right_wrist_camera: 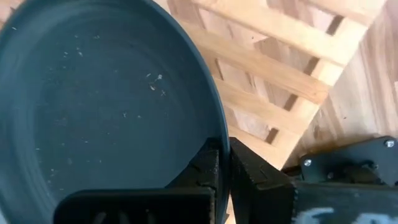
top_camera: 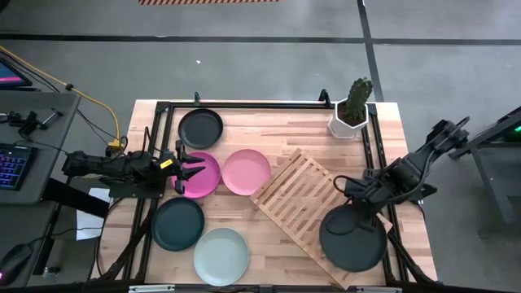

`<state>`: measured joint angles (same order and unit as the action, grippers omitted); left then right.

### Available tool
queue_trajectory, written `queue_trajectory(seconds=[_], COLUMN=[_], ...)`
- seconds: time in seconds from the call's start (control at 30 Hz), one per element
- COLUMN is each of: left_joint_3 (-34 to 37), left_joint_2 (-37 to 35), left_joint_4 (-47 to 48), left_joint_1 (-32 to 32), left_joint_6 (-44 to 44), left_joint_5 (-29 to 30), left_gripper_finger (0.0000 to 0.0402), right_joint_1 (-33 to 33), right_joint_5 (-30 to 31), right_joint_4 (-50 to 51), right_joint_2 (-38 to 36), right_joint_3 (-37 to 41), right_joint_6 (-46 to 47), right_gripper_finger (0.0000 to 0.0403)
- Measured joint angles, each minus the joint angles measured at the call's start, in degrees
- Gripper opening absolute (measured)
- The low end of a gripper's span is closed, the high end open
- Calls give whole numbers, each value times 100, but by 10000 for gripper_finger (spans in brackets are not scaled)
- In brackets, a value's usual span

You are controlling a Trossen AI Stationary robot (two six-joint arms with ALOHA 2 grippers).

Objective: Place and stack plates onto a shelf
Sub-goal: Put the right black plate on the shelf, then put the pink plate on the shelf

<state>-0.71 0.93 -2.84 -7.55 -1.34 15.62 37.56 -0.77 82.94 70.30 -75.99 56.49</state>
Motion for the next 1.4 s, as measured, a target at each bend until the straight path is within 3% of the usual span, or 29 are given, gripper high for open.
queue_trajectory(seconds=[0.23,0.7,0.77,0.9,1.0,1.1,1.27,1.4], left_joint_3=[1,0,0,0,2,0,1,2], left_joint_2=[0,0,0,0,0,0,0,0], left_joint_4=[0,-1,1,0,-1,1,0,-3], left_joint_1=[0,-1,-1,-1,2,0,-1,0], left_joint_6=[0,0,0,0,0,0,0,0], left_joint_5=[0,0,0,0,0,0,0,0], left_gripper_finger=[113,113,113,113,113,113,113,113], right_joint_1=[0,-83,-223,-718,-1360,-2130,-3312,-4039], right_joint_5=[-371,-217,-1,1146,1918,2245,1832,1141], right_joint_4=[16,195,262,64,-397,-1029,-3077,-5179], right_joint_2=[298,350,350,341,341,341,316,251], right_joint_3=[0,-230,-480,-993,-1058,-856,-270,330], right_joint_6=[-124,-402,-571,-992,-1466,-1938,-3507,-4261], right_gripper_finger=[14,141,152,170,177,179,179,179])
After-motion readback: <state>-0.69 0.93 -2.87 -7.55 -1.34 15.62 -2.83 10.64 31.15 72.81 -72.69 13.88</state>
